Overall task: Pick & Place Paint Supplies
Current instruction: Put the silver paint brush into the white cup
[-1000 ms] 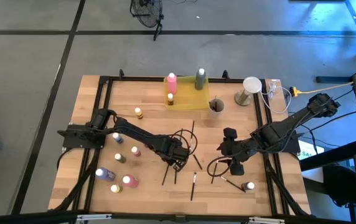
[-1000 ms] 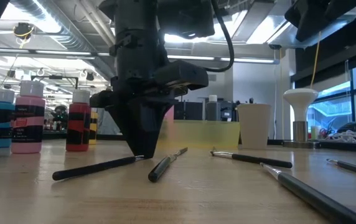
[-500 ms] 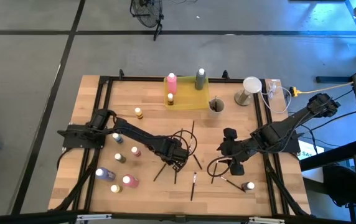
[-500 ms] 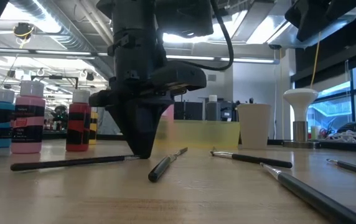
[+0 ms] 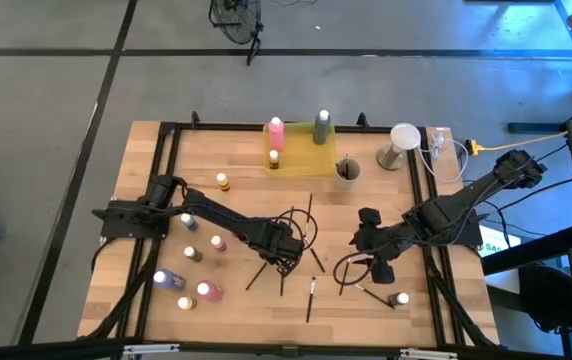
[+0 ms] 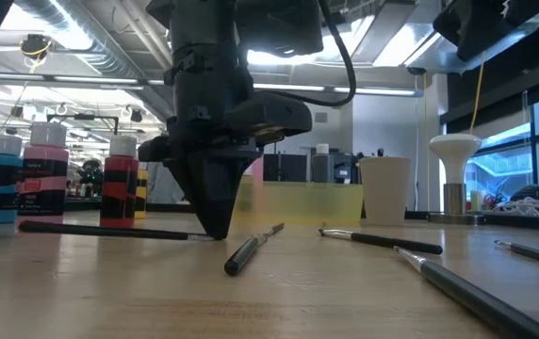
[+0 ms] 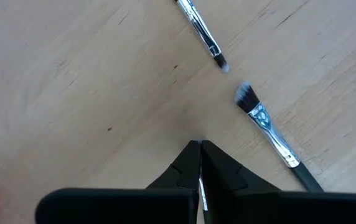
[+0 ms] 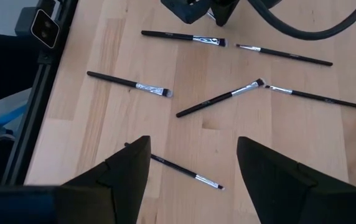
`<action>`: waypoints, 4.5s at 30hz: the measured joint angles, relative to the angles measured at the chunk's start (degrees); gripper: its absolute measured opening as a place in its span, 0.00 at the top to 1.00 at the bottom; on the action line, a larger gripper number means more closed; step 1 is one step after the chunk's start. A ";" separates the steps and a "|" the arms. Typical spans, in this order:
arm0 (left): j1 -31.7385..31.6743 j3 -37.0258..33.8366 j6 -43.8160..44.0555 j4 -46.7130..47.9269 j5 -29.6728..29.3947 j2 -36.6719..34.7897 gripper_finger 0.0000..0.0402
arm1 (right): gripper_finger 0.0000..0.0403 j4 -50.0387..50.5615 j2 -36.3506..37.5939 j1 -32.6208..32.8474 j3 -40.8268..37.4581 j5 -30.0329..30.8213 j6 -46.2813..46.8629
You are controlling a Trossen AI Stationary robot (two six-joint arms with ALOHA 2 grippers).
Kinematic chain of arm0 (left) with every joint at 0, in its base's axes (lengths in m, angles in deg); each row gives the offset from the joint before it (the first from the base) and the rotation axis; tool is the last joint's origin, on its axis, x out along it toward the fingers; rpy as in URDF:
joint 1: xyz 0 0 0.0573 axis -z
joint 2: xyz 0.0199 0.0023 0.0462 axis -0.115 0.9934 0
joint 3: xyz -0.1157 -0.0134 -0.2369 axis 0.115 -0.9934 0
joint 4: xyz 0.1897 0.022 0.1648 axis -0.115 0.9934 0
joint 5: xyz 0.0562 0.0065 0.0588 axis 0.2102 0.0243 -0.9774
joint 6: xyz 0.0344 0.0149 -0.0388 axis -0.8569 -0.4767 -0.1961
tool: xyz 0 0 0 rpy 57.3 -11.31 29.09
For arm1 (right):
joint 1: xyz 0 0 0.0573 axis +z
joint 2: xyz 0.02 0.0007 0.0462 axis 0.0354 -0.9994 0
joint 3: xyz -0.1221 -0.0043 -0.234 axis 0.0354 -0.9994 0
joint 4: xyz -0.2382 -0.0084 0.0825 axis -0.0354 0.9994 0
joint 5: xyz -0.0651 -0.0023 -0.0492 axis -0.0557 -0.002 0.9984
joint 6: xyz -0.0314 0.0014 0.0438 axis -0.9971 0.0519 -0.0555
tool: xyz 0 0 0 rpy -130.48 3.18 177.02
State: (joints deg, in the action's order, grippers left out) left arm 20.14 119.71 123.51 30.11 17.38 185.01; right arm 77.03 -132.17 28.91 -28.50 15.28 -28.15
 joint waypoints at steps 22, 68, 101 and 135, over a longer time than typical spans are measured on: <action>1.73 5.20 -2.25 3.69 -3.43 0.66 1.00 | 0.40 -0.02 0.00 0.02 0.00 0.02 0.00; 4.17 12.28 -3.25 12.76 -9.81 0.48 1.00 | 0.41 -15.72 -0.33 2.02 -8.94 16.86 8.51; 4.83 19.76 -5.78 19.12 -18.42 0.33 1.00 | 0.44 -87.61 -16.08 6.57 -34.27 28.68 -4.83; 5.62 22.12 -10.58 14.01 -29.48 0.02 1.00 | 0.44 -102.63 -37.22 -2.62 -25.62 28.56 -5.56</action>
State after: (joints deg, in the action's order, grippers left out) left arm 25.76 141.83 112.93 44.13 -12.09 185.03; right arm -25.61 -169.39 26.30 -54.11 43.84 -33.71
